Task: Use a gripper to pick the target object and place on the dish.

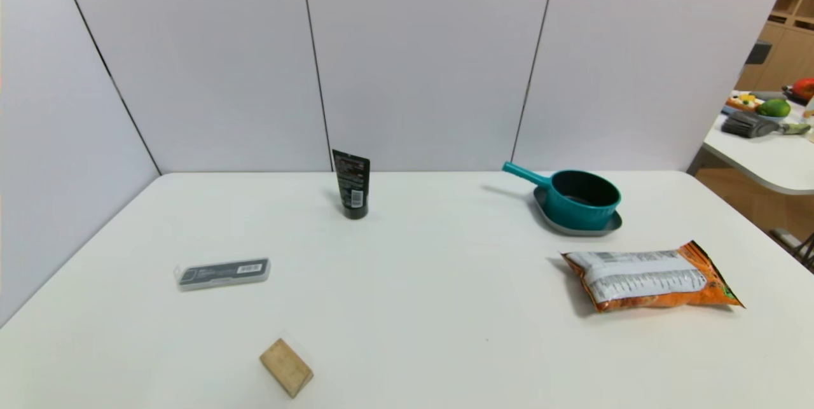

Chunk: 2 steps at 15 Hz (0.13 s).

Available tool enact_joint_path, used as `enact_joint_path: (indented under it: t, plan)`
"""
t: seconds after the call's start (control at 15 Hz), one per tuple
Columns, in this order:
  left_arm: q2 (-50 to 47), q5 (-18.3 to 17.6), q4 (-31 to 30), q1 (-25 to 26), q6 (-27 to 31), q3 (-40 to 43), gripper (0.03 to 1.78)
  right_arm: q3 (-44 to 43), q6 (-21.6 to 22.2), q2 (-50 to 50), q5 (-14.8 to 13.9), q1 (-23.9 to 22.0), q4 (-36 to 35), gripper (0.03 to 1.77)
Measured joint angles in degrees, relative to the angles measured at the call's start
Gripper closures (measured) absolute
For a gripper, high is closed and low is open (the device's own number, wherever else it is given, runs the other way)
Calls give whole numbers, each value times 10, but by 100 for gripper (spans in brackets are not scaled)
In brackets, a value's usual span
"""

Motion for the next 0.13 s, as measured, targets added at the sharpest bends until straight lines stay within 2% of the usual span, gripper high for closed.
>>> enact_joint_path:
  t: [0.13]
  plan:
    - [0, 0, 0, 0, 0, 0, 12, 0, 0, 0, 0, 0, 0, 10]
